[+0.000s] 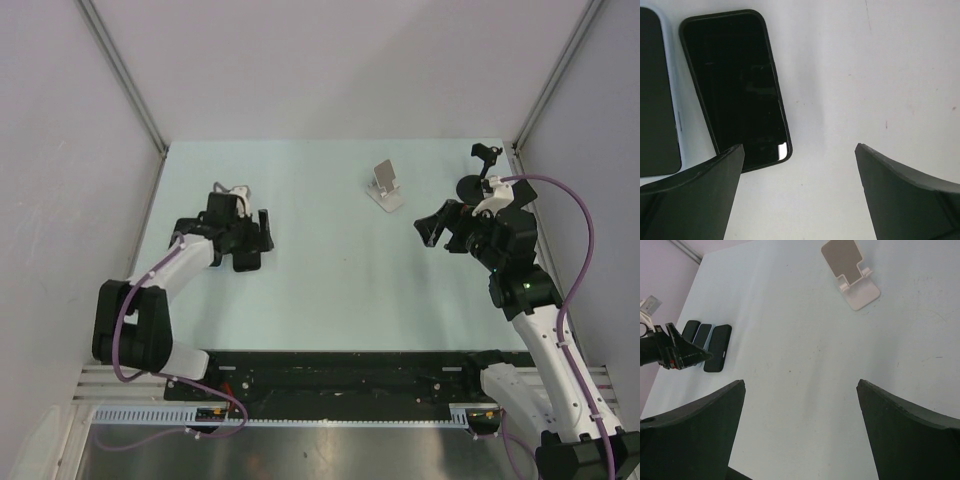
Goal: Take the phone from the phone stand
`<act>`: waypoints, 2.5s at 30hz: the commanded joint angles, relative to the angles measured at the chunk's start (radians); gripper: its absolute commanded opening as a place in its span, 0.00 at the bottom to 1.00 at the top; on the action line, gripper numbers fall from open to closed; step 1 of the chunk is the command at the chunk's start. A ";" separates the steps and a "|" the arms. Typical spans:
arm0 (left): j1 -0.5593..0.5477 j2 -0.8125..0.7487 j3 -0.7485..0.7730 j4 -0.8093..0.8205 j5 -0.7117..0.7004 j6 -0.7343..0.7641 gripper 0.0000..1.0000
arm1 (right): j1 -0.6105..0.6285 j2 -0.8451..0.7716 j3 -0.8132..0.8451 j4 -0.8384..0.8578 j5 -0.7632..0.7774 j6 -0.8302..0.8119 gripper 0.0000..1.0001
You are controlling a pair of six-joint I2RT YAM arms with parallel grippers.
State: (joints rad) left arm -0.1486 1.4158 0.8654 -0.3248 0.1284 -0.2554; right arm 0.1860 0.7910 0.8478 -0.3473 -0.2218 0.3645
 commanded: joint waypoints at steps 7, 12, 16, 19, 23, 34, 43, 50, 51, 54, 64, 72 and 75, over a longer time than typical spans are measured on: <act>-0.147 0.189 0.139 -0.143 -0.366 0.107 0.96 | 0.003 -0.024 0.002 -0.005 0.013 -0.024 1.00; -0.149 0.239 0.156 -0.161 -0.411 0.120 0.96 | 0.004 -0.035 -0.003 -0.021 0.036 -0.036 1.00; -0.149 0.282 0.172 -0.171 -0.443 0.131 0.96 | 0.004 -0.033 -0.006 -0.018 0.033 -0.036 1.00; -0.149 0.302 0.187 -0.178 -0.476 0.134 0.95 | 0.006 -0.035 -0.009 -0.018 0.030 -0.035 1.00; -0.134 0.298 0.205 -0.184 -0.501 0.137 0.94 | 0.006 -0.042 -0.010 -0.024 0.036 -0.038 1.00; -0.083 0.262 0.202 -0.188 -0.446 0.116 0.91 | 0.006 -0.041 -0.010 -0.019 0.036 -0.038 1.00; -0.108 0.313 0.337 -0.183 -0.351 0.096 0.93 | 0.006 -0.039 -0.010 -0.016 0.033 -0.038 1.00; -0.109 0.458 0.452 -0.183 -0.430 0.122 0.94 | 0.006 -0.058 -0.010 -0.021 0.038 -0.035 1.00; -0.108 0.468 0.458 -0.186 -0.437 0.125 0.94 | 0.004 -0.059 -0.009 -0.021 0.038 -0.035 1.00; -0.105 0.497 0.472 -0.186 -0.447 0.131 0.94 | 0.004 -0.062 -0.010 -0.024 0.038 -0.035 1.00; -0.028 0.491 0.437 -0.186 -0.480 0.127 0.94 | 0.003 -0.046 -0.010 -0.022 0.041 -0.035 1.00; 0.000 0.459 0.423 -0.186 -0.457 0.123 0.94 | 0.003 -0.024 -0.010 -0.012 0.035 -0.032 1.00; -0.003 0.416 0.426 -0.186 -0.417 0.114 0.95 | 0.001 -0.004 -0.010 -0.002 0.041 -0.039 1.00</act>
State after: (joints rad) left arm -0.1654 1.9217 1.2949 -0.5045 -0.2996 -0.1387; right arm 0.1883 0.7708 0.8356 -0.3862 -0.1905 0.3389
